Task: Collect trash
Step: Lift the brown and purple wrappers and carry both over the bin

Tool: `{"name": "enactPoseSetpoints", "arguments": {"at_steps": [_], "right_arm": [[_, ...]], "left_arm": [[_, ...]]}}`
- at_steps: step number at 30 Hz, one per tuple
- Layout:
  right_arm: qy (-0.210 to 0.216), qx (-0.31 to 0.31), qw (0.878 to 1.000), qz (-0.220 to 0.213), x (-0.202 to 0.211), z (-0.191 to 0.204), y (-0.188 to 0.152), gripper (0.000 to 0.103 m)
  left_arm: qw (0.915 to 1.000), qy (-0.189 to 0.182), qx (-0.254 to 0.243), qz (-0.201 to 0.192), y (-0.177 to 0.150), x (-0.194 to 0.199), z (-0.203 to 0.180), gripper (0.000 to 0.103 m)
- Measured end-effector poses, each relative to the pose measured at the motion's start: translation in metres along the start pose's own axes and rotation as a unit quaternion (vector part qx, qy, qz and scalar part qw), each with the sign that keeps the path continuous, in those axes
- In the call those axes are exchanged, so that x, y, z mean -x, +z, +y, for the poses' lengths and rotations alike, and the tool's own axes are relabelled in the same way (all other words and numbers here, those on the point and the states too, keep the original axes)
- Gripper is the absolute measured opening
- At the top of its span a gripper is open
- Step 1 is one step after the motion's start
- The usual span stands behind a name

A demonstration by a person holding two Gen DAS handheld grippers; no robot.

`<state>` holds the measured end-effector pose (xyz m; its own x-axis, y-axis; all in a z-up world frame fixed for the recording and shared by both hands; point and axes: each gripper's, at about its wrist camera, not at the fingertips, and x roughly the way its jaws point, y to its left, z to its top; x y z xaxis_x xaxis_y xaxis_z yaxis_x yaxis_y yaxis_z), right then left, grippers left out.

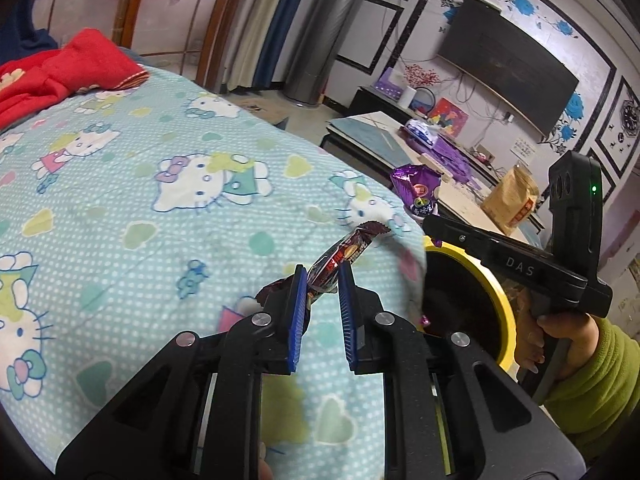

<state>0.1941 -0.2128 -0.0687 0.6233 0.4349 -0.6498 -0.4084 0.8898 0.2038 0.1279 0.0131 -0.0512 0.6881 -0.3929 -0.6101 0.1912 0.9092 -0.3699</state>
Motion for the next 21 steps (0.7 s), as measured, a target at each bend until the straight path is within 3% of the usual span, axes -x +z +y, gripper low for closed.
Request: {"name": "enactPoseSetpoints", "arguments": {"at_steps": [21], "right_arm": [[-0.061, -0.033, 0.997, -0.022, 0.063, -0.052, -0.03, 0.02]], "left_arm": [[0.9972, -0.049, -0.043, -0.037, -0.002, 0.004, -0.059, 0.01]]}}
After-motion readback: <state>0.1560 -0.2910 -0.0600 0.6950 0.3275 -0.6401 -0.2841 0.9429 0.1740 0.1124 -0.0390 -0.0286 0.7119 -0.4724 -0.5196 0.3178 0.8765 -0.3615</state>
